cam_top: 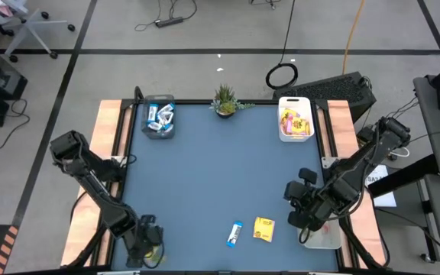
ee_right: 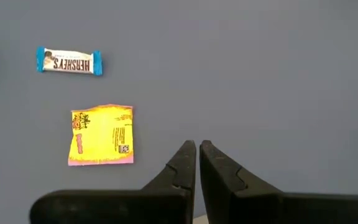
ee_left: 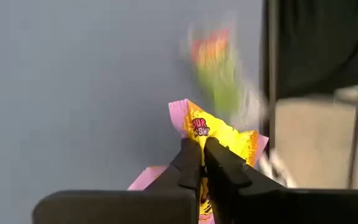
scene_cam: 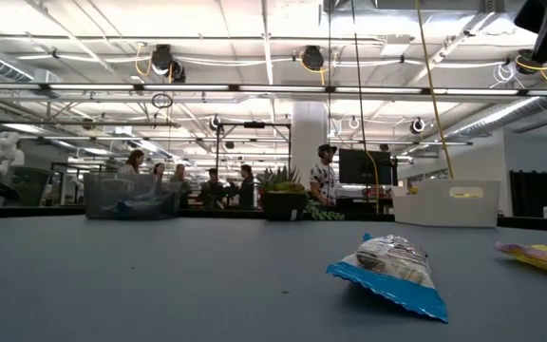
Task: Sort candy
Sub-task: Put the bottom left yellow candy pack into the white bin
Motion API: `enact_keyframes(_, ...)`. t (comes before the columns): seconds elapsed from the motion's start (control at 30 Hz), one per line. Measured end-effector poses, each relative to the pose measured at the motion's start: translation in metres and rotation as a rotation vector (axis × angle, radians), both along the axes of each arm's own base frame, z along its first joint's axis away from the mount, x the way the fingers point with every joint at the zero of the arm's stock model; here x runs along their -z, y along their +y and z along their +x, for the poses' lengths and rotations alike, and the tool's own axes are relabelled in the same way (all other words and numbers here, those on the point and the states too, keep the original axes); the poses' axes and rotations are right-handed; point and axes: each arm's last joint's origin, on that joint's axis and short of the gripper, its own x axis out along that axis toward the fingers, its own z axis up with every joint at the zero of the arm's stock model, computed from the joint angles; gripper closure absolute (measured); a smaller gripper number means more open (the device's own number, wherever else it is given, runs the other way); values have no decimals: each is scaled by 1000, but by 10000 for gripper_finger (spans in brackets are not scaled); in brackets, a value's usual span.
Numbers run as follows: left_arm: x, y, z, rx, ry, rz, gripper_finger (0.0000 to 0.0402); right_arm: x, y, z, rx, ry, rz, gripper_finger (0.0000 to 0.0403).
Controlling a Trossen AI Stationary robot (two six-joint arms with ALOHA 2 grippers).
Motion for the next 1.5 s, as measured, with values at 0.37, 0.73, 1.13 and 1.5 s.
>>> enact_keyframes(0.37, -17, 62, 72, -182, -503, 328, 396, 19, 15, 23, -125, -166, -35, 392)
enact_keyframes(0.73, -53, 133, 143, -467, -936, 352, 398, 43, 22, 79, -151, -373, -228, 327)
enact_keyframes(1.13, -62, 157, 147, -643, -1337, 188, 399, 43, 9, 118, 81, -584, -466, 189)
enact_keyframes(1.5, -58, 159, 153, -643, -1435, 140, 395, 33, -8, 139, 134, -674, -497, 204)
